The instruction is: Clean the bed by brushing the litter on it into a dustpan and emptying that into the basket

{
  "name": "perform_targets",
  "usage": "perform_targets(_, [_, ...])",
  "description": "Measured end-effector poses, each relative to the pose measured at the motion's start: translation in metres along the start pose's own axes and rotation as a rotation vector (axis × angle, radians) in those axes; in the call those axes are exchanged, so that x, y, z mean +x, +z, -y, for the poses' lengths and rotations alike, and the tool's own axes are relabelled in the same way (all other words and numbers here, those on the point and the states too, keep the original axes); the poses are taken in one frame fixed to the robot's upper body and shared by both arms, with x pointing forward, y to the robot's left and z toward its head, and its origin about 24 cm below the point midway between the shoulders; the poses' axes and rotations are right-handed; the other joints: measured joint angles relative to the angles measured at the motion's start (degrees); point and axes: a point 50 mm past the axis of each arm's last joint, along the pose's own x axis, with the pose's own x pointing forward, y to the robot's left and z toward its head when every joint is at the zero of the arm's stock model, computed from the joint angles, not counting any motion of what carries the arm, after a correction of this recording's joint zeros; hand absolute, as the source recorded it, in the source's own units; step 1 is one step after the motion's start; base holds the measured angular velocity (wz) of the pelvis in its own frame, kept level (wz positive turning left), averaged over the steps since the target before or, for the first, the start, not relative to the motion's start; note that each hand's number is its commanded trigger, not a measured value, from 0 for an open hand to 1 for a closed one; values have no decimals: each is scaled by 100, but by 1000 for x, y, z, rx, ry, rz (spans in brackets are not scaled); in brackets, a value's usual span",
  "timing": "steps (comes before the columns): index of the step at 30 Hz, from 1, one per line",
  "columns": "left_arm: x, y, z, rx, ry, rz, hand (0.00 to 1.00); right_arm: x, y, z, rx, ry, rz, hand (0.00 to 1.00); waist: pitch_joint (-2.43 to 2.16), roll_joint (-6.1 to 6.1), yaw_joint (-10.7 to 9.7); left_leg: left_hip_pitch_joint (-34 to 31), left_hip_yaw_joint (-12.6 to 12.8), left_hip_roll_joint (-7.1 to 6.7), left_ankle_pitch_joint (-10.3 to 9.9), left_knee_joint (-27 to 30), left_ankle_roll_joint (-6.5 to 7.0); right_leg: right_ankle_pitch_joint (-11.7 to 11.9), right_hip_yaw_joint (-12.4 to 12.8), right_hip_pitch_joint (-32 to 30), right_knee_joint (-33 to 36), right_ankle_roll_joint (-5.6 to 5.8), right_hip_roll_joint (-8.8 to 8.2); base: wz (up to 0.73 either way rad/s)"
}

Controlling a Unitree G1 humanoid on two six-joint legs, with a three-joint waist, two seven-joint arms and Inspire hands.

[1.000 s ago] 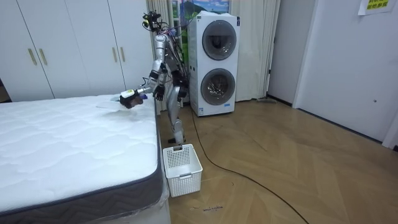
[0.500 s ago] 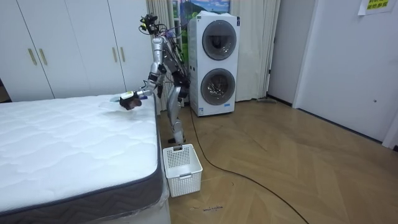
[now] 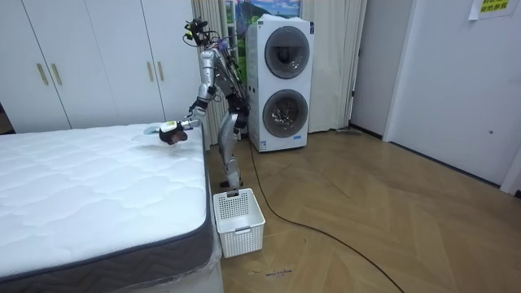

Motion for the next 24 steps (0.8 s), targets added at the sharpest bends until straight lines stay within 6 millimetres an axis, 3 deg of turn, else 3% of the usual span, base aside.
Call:
perform_targets(9, [-3,-1,7,-41,-84,-50,100,-18,21,-30,-195,125,284,0,2,-2,109,13,31,96,-34,27,45,28,-40,6,-7,-50,10,-4])
perform_targets(17, [-4,6,14,-61,-186,-23,100,-36,10,-50,-291,342,317,0,10,12,334,40,10,161,-58,50,52,34,-85,101,-61,-60,31,2])
perform_targets(19, [-3,9,15,-65,-212,-4,100,-40,6,-54,-313,398,317,0,49,73,357,36,-14,187,-58,47,52,42,-200,193,-143,-64,34,15])
perform_targets(24, [1,14,15,-73,-243,16,100,-43,2,-58,-331,482,302,0,62,104,415,24,-37,187,-58,29,52,38,-263,241,-165,-60,27,8])
